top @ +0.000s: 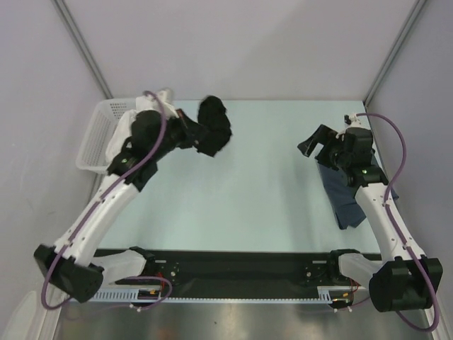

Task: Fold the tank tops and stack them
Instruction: Move the tank top to the center of the board, then flatten the tank top out

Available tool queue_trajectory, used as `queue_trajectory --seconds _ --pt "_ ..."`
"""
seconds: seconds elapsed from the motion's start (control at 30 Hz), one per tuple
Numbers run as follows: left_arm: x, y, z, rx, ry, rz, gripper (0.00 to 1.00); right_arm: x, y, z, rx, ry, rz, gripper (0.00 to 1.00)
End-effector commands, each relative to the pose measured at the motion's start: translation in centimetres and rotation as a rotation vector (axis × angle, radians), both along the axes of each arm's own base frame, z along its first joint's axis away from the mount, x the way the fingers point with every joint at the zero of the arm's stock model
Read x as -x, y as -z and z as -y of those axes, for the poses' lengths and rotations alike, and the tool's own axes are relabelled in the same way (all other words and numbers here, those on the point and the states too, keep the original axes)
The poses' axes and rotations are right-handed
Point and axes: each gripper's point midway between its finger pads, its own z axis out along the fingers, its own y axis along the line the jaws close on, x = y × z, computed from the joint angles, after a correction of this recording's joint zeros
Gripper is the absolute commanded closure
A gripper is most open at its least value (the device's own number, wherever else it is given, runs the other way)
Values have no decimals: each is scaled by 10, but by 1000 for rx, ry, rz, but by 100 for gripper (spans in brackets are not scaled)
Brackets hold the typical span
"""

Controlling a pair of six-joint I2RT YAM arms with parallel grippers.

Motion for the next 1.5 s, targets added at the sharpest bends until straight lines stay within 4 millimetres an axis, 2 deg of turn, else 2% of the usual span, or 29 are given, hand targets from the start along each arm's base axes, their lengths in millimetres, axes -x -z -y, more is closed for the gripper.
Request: queue_trajectory --seconds 0.0,0.03,0.07,0.17,0.2,0.27,0.3,0.43,0.53,0.57,0.6,0.63,0.73,0.8,0.83,0.87,0.93,0.97,1.07,1.1,1.13,1.17,1.2,1.23,1.3,1.33,1.4,1.43,1.47 --pt "7 33 55 -14 202 -82 70 -4 -24 -17 2 -103 74 2" --pt "11 42 63 -55 260 -114 38 -3 -22 -21 0 -127 65 2" --pt "16 65 54 -136 226 -227 1 -4 -21 -22 3 -134 56 0" --pt "9 60 20 -237 32 -158 0 0 -15 -32 9 -189 36 1" --pt "14 38 11 -190 11 -79 0 -1 -8 -37 5 -210 19 5" --pt "19 52 3 -208 8 -96 0 3 2 -57 1 -293 -7 15" --pt "20 57 1 -223 7 -111 0 1 16 -63 15 -308 -44 17" --pt "25 107 -1 -323 39 -233 0 14 62 -114 95 -448 -152 33" --pt "32 144 -4 -345 45 -286 0 15 89 -136 135 -479 -203 41" --pt "33 147 -4 -339 44 -278 0 22 94 -152 148 -522 -210 41" --pt "38 164 -6 -347 43 -310 0 20 97 -155 174 -512 -209 41" --pt "40 170 -8 -349 42 -318 0 21 103 -162 195 -518 -220 39" --pt "50 188 -7 -342 67 -345 0 24 116 -174 240 -507 -241 24" --pt "55 198 -7 -338 81 -357 0 25 120 -182 244 -515 -238 25" --pt "56 200 -7 -339 84 -361 0 26 122 -185 243 -511 -239 28" --pt "57 202 -7 -336 86 -363 0 26 126 -188 245 -514 -246 52" --pt "60 208 -8 -345 93 -373 0 29 125 -196 245 -529 -249 84" --pt "61 209 -10 -351 88 -377 0 28 117 -200 242 -535 -235 100" --pt "62 206 -18 -376 57 -372 0 50 90 -225 231 -643 -179 100" --pt "60 203 -24 -386 26 -366 0 63 55 -241 166 -726 -112 100" --pt "60 196 -28 -369 0 -354 0 76 35 -252 137 -789 -65 100" --pt "60 194 -33 -366 -26 -357 0 84 15 -258 119 -835 -14 100" --pt "59 190 -37 -345 -47 -356 0 97 -30 -260 62 -883 86 100" --pt "60 182 -40 -325 -57 -339 0 103 -52 -258 36 -903 136 100" --pt "61 173 -45 -299 -85 -318 0 104 -91 -244 0 -871 218 100" --pt "61 169 -48 -289 -99 -306 0 102 -122 -230 -23 -826 280 100" --pt "63 156 -56 -264 -137 -267 0 76 -134 -197 -27 -711 284 100" --pt "64 153 -58 -257 -145 -255 0 63 -130 -187 -25 -671 267 100" --pt "65 147 -60 -244 -151 -233 0 38 -120 -162 -14 -575 231 100"
